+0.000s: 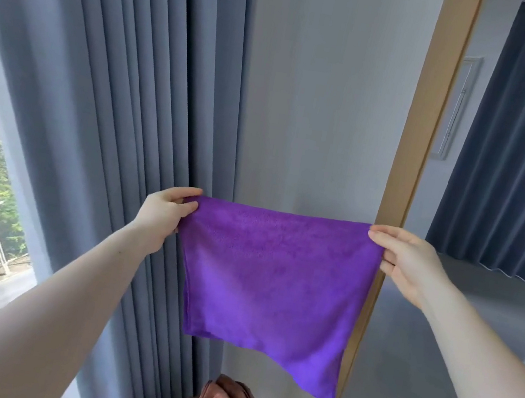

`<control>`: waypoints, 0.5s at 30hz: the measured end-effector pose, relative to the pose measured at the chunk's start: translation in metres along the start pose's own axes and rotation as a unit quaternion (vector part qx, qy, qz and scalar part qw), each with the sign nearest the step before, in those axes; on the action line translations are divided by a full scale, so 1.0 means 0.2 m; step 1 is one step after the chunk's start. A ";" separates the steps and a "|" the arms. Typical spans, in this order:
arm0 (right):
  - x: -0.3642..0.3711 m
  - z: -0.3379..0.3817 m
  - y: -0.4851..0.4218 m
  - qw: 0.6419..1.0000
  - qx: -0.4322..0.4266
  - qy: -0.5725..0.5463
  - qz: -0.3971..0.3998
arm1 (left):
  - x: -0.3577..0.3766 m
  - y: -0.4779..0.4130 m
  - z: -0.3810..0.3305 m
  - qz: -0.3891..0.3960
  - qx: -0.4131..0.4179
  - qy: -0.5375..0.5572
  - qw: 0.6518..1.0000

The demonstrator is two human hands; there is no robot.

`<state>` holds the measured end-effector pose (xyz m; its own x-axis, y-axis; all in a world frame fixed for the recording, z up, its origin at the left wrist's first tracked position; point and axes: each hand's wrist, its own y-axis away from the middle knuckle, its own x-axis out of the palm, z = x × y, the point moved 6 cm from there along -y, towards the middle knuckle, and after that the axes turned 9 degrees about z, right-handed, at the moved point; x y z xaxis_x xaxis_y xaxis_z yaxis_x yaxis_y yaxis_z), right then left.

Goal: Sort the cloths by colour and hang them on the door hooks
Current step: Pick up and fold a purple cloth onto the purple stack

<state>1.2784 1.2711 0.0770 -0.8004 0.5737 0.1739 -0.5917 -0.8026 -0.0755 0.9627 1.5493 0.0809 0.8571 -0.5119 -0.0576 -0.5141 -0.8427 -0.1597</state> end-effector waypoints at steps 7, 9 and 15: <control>-0.04 -0.01 -0.02 0.998 -0.021 -0.045 0.028 | 0.00 0.00 -0.06 0.009 0.007 -0.015 1.000; -0.05 -0.01 -0.02 0.998 -0.019 -0.053 0.036 | 0.02 0.00 -0.07 0.020 0.010 -0.019 1.000; -0.13 -0.01 0.00 0.994 -0.047 -0.088 -0.046 | 0.07 0.01 -0.08 0.058 -0.027 -0.002 0.998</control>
<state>1.2990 1.2571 0.0713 -0.7185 0.5999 0.3521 -0.6744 -0.7247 -0.1415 0.9730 1.5371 0.0959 0.7914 -0.6065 -0.0764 -0.6113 -0.7852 -0.0989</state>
